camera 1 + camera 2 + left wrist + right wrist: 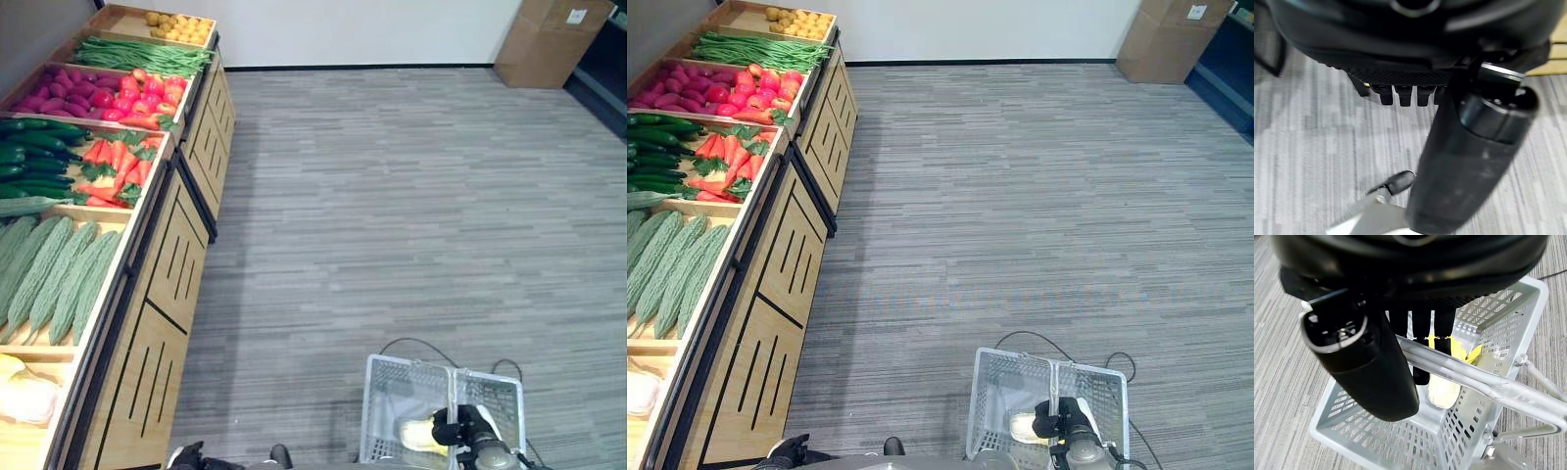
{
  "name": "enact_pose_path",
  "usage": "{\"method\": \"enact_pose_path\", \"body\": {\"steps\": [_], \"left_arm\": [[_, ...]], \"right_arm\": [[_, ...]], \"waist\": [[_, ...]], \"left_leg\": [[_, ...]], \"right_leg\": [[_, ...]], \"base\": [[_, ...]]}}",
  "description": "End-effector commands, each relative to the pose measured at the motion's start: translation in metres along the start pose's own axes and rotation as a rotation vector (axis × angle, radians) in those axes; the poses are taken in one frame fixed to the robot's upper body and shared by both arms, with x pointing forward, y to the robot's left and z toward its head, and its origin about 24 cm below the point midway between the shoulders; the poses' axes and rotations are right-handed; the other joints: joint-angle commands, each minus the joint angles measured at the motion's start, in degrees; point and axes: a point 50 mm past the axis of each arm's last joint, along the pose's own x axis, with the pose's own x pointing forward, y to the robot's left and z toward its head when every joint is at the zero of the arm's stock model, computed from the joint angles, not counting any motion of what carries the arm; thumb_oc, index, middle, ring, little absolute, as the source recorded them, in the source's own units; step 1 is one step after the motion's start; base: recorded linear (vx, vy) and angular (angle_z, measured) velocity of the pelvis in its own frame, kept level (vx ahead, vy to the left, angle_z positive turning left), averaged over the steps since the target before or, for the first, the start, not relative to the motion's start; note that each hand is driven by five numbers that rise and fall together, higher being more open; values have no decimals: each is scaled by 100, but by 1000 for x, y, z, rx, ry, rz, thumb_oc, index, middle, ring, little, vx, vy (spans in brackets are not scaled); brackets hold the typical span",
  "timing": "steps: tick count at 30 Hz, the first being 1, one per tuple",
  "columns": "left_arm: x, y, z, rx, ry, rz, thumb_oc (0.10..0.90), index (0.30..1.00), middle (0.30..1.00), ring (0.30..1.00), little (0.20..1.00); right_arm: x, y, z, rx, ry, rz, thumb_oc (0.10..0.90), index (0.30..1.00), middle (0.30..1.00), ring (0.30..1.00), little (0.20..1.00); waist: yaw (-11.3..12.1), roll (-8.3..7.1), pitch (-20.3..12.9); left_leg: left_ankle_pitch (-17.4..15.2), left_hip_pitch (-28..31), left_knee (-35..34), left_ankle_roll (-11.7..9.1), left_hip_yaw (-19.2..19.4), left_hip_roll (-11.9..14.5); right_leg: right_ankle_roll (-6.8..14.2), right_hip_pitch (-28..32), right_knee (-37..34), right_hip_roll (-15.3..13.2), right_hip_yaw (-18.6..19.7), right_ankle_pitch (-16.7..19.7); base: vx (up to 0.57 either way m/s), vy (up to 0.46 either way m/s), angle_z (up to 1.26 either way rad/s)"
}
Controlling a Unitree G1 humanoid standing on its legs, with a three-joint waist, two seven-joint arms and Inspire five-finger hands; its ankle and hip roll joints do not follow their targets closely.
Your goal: Get the vegetables into the basket
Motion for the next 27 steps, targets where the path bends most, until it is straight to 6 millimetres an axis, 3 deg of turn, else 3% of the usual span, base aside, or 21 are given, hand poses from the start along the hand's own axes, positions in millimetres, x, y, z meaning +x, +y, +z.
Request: {"method": "enact_pose_path", "body": {"steps": [1,6,14,19,25,27], "left_arm": [[3,12,16,36,-7,59,900,1000,1000,1000,1000],[2,10,5,62,22,55,900,1000,1000,1000,1000],[2,10,25,75,-60,58,900,1000,1000,1000,1000],[2,10,39,82,-111,56,900,1000,1000,1000,1000],[2,15,50,79,-143,78,900,1000,1000,1000,1000],[2,18,50,85,-141,87,900,1000,1000,1000,1000]], "right_arm": [[2,-2,0,-7,13,10,400,300,300,300,300],[-1,8,-15,-8,89,47,400,300,300,300,300],[-1,14,-15,-33,108,73,400,300,300,300,300],[2,13,-7,0,95,63,400,300,300,300,300],[4,11,12,0,16,56,400,300,300,300,300],[5,10,20,-6,-18,52,400,300,300,300,300]], "waist": [[107,22,136],[162,14,125],[216,-48,231],[220,-89,388],[249,-130,748],[266,-118,817]], "left_leg": [[-502,142,8,57,-304,-153],[-521,108,8,104,-322,-204],[-660,29,116,282,-366,-372],[-866,-134,421,424,-363,-450],[-1093,-182,680,596,-289,-468],[-1098,-138,660,588,-217,-450]], "right_leg": [[32,-76,321,81,-199,-408],[79,-103,320,29,-201,-353],[210,-202,463,-147,-110,-189],[275,-401,854,-282,10,-140],[342,-1057,2173,-406,97,-55],[380,-1216,1777,-368,181,288]], "base": [[11,30,2],[5,53,0],[3,144,0],[3,195,-8],[14,181,-12],[81,117,-7]]}}
